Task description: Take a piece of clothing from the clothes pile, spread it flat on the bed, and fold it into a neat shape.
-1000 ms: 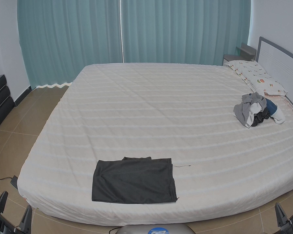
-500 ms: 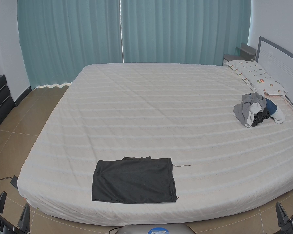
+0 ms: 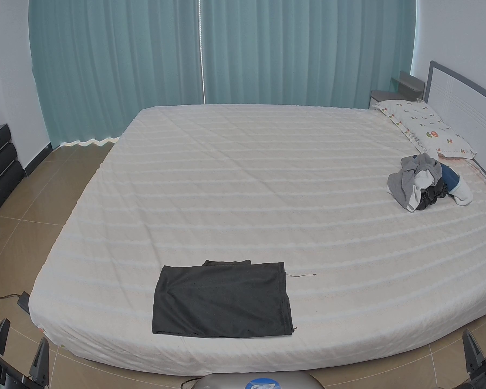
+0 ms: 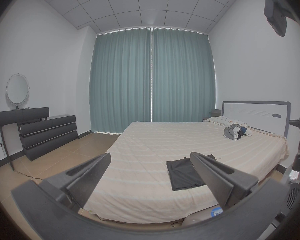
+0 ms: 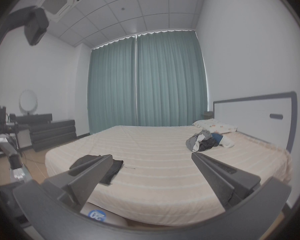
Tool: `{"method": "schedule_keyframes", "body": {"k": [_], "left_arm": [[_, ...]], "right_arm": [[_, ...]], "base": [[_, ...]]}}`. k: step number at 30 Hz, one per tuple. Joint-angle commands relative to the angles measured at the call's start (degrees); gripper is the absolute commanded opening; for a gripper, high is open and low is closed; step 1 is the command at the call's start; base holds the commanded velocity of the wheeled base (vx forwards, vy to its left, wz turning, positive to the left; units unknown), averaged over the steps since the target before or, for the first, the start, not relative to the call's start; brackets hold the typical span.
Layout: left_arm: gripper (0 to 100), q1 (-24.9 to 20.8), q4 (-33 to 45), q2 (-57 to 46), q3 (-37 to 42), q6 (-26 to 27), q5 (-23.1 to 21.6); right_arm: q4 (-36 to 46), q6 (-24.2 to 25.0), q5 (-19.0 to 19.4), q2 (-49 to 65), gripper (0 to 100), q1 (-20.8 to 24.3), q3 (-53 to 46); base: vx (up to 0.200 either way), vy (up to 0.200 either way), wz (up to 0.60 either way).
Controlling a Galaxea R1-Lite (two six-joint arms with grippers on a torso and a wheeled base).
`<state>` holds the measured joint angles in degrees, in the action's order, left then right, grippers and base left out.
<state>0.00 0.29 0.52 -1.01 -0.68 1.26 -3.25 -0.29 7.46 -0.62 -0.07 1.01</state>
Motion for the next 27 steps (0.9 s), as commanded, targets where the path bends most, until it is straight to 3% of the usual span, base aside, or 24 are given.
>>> {"method": "schedule_keyframes", "body": {"k": [1, 2, 4, 6, 10, 11, 27], "left_arm": [[100, 0.0, 0.06, -0.35, 0.92, 0.07, 0.15], [100, 0.0, 0.06, -0.35, 0.92, 0.07, 0.15], [100, 0.0, 0.06, -0.35, 0.92, 0.07, 0.15], [100, 0.0, 0.06, -0.35, 0.92, 0.07, 0.06], [100, 0.0, 0.06, -0.35, 0.92, 0.24, 0.06], [100, 0.0, 0.06, -0.26, 0.92, 0.24, 0.06], [100, 0.0, 0.06, -0.26, 0.92, 0.16, 0.15]], "right_arm": [[-0.61, -3.22, -1.13, 0.62, 100, -0.01, -1.01], [-0.61, -3.22, -1.13, 0.62, 100, -0.01, -1.01], [0.09, 2.49, -2.1, 0.53, 100, -0.01, -1.01], [0.09, 3.46, -3.86, 0.53, 100, -0.01, -0.92], [1.76, -0.59, -6.41, 0.53, 100, -0.19, -1.01], [5.8, -1.47, -7.11, 0.53, 100, -0.1, -0.4], [4.31, -0.5, -6.67, 0.62, 100, -0.01, -0.57]], "base": [[0.0, 0.0, 0.0], [0.0, 0.0, 0.0], [0.0, 0.0, 0.0], [0.0, 0.0, 0.0], [0.0, 0.0, 0.0], [0.0, 0.0, 0.0], [0.0, 0.0, 0.0]]}}
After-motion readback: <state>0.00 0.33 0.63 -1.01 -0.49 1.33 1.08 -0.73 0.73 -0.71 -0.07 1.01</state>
